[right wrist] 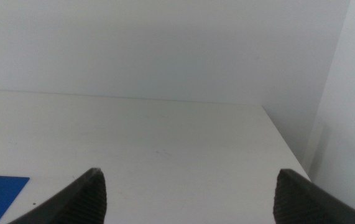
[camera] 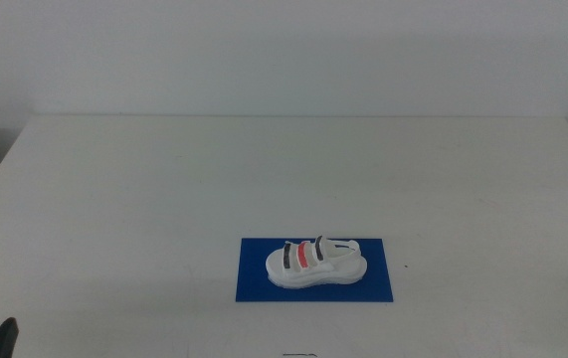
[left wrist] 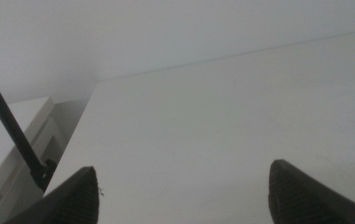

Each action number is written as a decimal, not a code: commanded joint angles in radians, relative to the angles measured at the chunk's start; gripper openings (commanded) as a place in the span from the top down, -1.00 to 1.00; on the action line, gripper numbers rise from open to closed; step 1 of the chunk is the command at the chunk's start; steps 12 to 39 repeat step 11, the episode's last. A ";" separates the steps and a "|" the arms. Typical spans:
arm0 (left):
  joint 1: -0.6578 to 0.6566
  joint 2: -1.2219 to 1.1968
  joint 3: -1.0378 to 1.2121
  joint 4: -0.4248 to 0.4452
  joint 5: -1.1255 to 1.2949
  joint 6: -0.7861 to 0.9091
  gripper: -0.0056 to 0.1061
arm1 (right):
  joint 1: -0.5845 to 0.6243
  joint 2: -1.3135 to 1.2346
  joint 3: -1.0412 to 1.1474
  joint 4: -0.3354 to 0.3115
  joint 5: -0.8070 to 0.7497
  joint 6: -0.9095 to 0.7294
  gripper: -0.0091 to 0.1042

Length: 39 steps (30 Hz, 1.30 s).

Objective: Use one arm to grab the shoe from the table and place it on the mat.

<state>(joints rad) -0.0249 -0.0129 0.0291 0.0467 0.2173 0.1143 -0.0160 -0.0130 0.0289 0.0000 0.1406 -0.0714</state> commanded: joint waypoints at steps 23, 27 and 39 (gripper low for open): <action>0.051 -0.022 -0.003 -0.006 -0.083 -0.016 -0.78 | 0.002 -0.019 -0.019 -0.009 -0.076 -0.005 -0.82; 0.051 -0.022 -0.003 -0.006 -0.083 -0.016 -0.78 | 0.002 -0.019 -0.019 -0.009 -0.076 -0.005 -0.82; 0.051 -0.022 -0.003 -0.006 -0.083 -0.016 -0.78 | 0.002 -0.019 -0.019 -0.009 -0.076 -0.005 -0.82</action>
